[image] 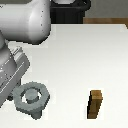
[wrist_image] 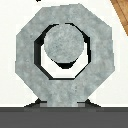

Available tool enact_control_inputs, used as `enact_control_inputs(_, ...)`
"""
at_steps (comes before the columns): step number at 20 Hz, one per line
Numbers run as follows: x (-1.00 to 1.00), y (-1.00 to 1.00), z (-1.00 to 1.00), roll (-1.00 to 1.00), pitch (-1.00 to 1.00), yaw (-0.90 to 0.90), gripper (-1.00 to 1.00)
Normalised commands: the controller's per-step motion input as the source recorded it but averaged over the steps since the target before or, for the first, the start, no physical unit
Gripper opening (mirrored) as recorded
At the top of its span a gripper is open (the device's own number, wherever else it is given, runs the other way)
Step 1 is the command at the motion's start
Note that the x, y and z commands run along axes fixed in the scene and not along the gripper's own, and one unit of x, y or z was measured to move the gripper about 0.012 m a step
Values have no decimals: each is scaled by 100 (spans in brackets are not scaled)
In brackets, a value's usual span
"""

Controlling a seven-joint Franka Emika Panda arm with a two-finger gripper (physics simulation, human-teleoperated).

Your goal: Put the loop with the handle onto the peg.

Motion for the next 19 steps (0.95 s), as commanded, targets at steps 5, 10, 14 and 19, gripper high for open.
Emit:
enact_control_inputs(5, 0, 0, -20, 0, 0, 0, 100)
enact_control_inputs(10, 0, 0, 0, 0, 0, 0, 100)
enact_control_inputs(14, 0, 0, 0, 0, 0, 0, 100)
enact_control_inputs(19, 0, 0, 0, 0, 0, 0, 100)
